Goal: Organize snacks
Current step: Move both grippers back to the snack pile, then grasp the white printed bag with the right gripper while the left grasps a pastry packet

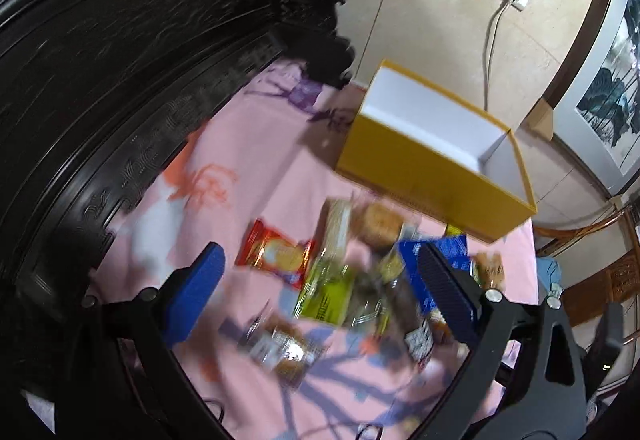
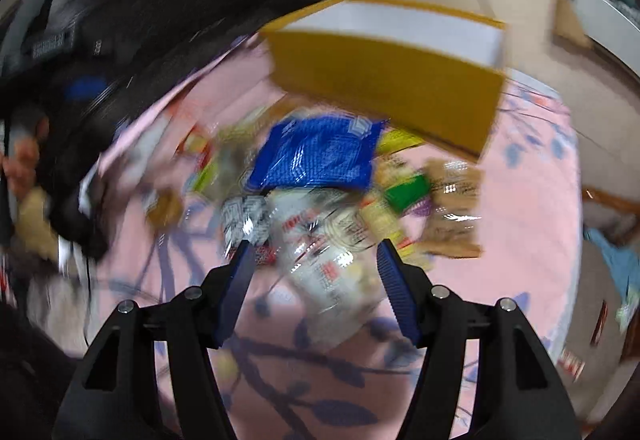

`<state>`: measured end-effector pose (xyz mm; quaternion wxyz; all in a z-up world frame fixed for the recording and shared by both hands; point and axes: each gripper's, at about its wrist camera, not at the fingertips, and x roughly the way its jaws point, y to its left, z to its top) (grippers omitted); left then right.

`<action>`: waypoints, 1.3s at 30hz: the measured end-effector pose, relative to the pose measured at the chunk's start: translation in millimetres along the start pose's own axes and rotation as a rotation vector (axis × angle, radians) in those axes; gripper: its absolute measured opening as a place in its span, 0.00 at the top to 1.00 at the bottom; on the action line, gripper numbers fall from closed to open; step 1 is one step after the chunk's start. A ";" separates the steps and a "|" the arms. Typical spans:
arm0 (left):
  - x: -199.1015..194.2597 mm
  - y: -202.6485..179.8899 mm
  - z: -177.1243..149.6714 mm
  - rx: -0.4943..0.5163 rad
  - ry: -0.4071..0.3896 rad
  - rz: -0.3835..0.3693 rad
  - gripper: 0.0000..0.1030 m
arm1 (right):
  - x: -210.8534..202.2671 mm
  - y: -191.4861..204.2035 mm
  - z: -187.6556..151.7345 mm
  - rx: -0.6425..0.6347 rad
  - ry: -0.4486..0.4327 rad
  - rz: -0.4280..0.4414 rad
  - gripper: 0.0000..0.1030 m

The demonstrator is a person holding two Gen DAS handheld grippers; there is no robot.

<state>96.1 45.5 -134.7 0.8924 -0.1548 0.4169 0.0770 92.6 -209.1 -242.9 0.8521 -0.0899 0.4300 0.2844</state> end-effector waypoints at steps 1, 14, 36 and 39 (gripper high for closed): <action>-5.0 2.6 -6.4 0.001 0.005 0.004 0.04 | 6.7 0.9 -0.5 -0.021 0.012 0.003 0.38; -6.7 27.9 -61.6 0.030 0.145 0.022 0.04 | 51.0 -4.5 -2.2 -0.120 0.047 -0.124 0.38; 46.0 13.7 -80.9 0.224 0.258 0.002 0.04 | 4.7 -10.3 -19.3 0.144 0.015 -0.153 0.63; 65.5 8.0 -87.0 0.285 0.281 0.018 0.04 | -15.5 -11.6 -25.2 0.245 -0.002 -0.133 0.63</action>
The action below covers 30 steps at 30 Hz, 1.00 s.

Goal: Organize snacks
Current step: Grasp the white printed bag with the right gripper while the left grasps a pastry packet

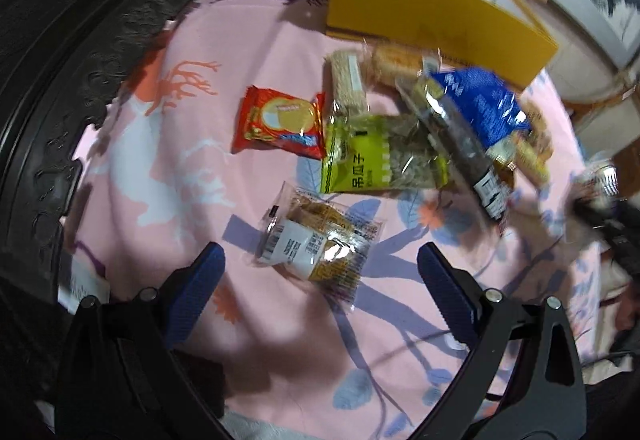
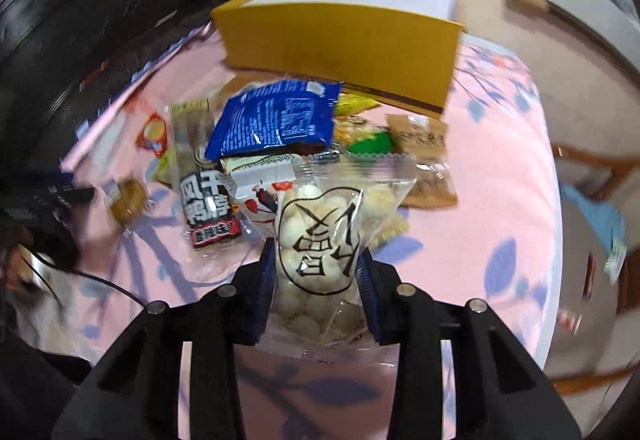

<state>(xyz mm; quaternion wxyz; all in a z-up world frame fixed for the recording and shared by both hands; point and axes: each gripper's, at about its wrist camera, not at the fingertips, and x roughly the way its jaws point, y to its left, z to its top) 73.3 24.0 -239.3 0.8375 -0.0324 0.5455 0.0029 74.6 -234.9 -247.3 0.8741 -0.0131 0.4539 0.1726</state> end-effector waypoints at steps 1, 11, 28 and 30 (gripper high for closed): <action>6.3 -1.5 0.1 0.013 0.010 0.002 0.04 | -8.1 -1.0 -1.8 0.032 -0.005 0.011 0.63; 53.7 -0.8 2.3 0.050 0.088 0.031 0.04 | -40.9 6.0 -1.8 0.124 -0.042 0.029 0.62; 55.8 -4.0 0.8 0.093 0.038 -0.055 0.39 | -59.2 7.5 30.2 0.127 -0.111 0.046 0.62; 54.8 -5.2 -0.7 0.102 0.033 -0.049 0.39 | -50.3 6.2 29.8 0.115 -0.088 0.045 0.63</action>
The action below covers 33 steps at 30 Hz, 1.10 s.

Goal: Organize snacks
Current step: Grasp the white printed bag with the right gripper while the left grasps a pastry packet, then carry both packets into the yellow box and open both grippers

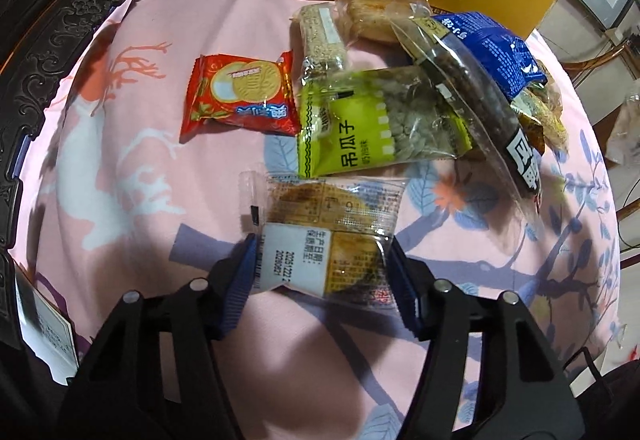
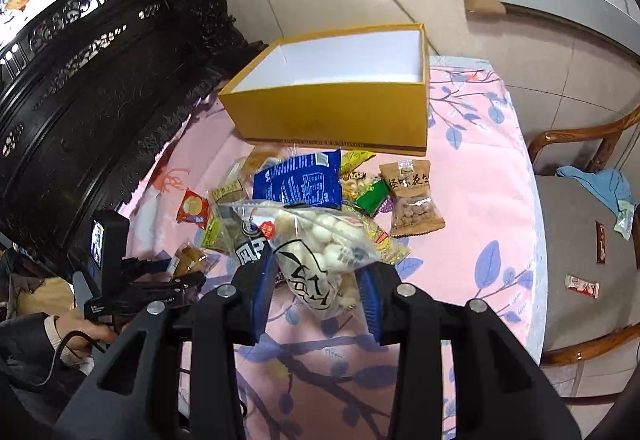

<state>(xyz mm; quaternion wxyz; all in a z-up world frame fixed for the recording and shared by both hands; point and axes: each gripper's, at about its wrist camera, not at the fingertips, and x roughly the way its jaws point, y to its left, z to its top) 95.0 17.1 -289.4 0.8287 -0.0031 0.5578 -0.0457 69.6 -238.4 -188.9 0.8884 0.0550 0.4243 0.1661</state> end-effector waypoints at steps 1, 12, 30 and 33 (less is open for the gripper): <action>0.3 -0.7 -0.1 0.006 -0.002 0.004 0.39 | 5.3 -1.9 -2.0 0.002 0.014 -0.002 0.63; -33.6 -3.4 -4.6 -0.014 -0.061 -0.018 0.40 | -0.3 -4.5 -4.8 0.008 -0.004 -0.008 0.70; -183.1 -29.3 105.2 0.051 -0.420 -0.128 0.40 | -55.7 -15.4 111.7 0.058 -0.247 0.078 0.70; -200.9 -37.0 146.2 0.060 -0.485 -0.159 0.40 | -59.4 -19.0 150.5 0.043 -0.317 0.064 0.70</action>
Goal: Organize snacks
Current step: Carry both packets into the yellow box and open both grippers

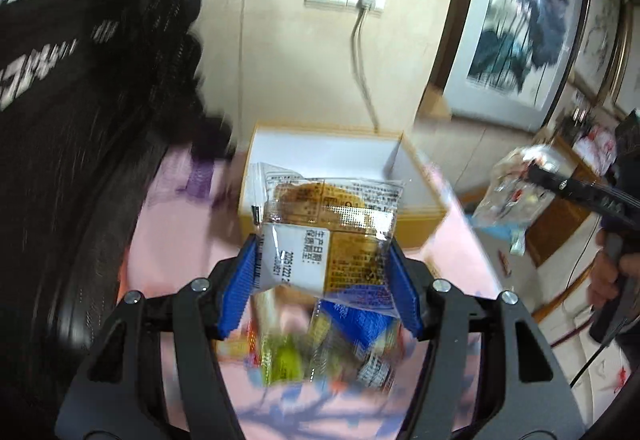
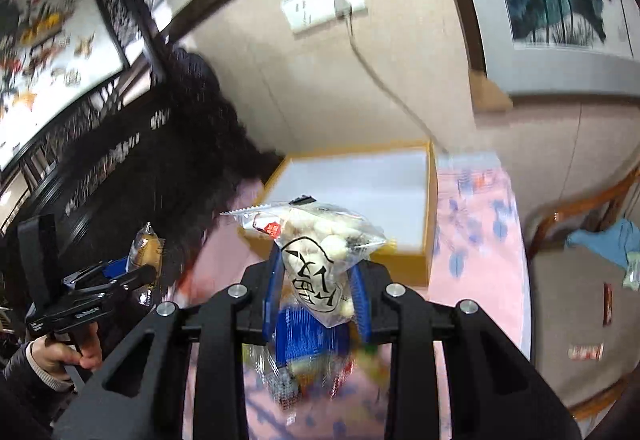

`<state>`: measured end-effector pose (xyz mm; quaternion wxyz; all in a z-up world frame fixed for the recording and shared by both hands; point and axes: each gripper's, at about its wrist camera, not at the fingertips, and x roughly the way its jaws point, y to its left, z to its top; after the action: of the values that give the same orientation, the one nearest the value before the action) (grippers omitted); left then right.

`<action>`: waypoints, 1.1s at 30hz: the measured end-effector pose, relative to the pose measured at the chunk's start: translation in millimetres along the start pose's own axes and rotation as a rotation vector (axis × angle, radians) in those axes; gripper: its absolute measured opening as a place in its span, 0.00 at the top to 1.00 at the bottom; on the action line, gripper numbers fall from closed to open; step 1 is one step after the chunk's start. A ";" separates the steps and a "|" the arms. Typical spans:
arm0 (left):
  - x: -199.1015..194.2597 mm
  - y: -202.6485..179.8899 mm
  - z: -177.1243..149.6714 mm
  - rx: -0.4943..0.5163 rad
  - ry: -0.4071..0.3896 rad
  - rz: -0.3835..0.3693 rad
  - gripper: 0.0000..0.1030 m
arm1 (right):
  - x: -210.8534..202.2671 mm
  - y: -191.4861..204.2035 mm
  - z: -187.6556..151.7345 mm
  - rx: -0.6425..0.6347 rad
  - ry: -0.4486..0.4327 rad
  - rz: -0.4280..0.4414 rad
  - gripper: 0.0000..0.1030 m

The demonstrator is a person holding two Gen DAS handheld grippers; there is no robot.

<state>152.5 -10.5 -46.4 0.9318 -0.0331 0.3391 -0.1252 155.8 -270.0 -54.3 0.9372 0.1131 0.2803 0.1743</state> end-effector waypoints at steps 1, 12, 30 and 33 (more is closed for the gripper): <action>4.5 -2.0 17.9 -0.004 -0.018 -0.012 0.40 | 3.6 -0.6 10.4 -0.007 -0.016 -0.005 0.70; 94.8 -13.8 117.3 0.018 -0.055 0.035 0.40 | 76.5 -8.8 65.5 -0.037 -0.040 -0.064 0.70; 113.7 -7.9 129.0 -0.056 -0.039 0.063 0.14 | 99.4 0.5 77.1 -0.029 -0.019 -0.114 0.39; 98.0 -9.9 120.6 -0.051 -0.050 0.061 0.09 | 90.9 8.8 66.8 -0.059 -0.015 -0.097 0.39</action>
<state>300.1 -48.0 -13.5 0.9423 -0.0495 0.3196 -0.0871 262.3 -234.2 -41.1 0.9495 0.0728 0.2732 0.1361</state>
